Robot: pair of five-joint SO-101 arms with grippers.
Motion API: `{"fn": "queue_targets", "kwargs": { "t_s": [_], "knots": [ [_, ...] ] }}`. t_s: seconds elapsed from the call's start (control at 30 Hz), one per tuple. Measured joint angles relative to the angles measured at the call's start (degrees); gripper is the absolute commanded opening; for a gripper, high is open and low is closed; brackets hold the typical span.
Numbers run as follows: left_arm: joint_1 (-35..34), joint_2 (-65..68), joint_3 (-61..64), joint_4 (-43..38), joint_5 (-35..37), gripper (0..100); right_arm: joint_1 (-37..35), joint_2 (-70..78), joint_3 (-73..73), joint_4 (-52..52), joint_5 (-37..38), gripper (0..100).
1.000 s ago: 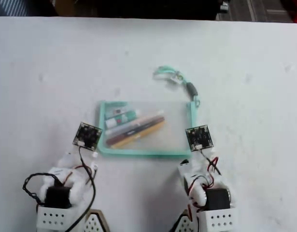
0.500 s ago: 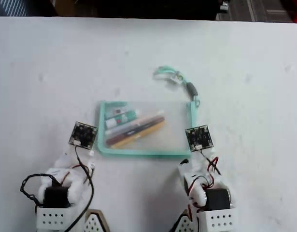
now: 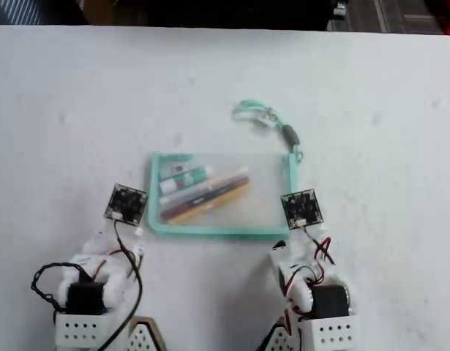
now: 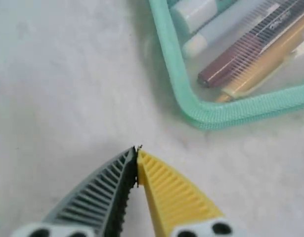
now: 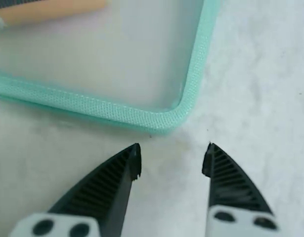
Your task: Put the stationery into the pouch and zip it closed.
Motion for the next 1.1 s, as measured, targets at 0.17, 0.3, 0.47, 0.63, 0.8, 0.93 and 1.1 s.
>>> {"fn": "queue_targets", "kwargs": {
  "t_s": [0.17,0.3,0.47,0.63,0.8,0.93,1.1],
  "knots": [
    [0.09,0.0,0.0,0.0,0.0,2,7.21,0.0,0.0,0.0,0.09,19.8],
    [0.09,0.0,0.0,0.0,0.0,2,9.76,0.0,0.0,0.0,0.09,19.8],
    [0.09,0.0,0.0,0.0,0.0,2,7.82,0.0,0.0,0.0,0.09,19.8],
    [0.09,0.0,0.0,0.0,0.0,2,6.68,0.0,0.0,0.0,0.09,19.8],
    [0.09,0.0,0.0,0.0,0.0,2,6.68,0.0,0.0,0.0,0.09,19.8],
    [0.09,0.0,0.0,0.0,0.0,2,6.68,0.0,0.0,0.0,0.09,19.8],
    [0.09,0.0,0.0,0.0,0.0,2,6.68,0.0,0.0,0.0,0.09,19.8]
  ]
}}
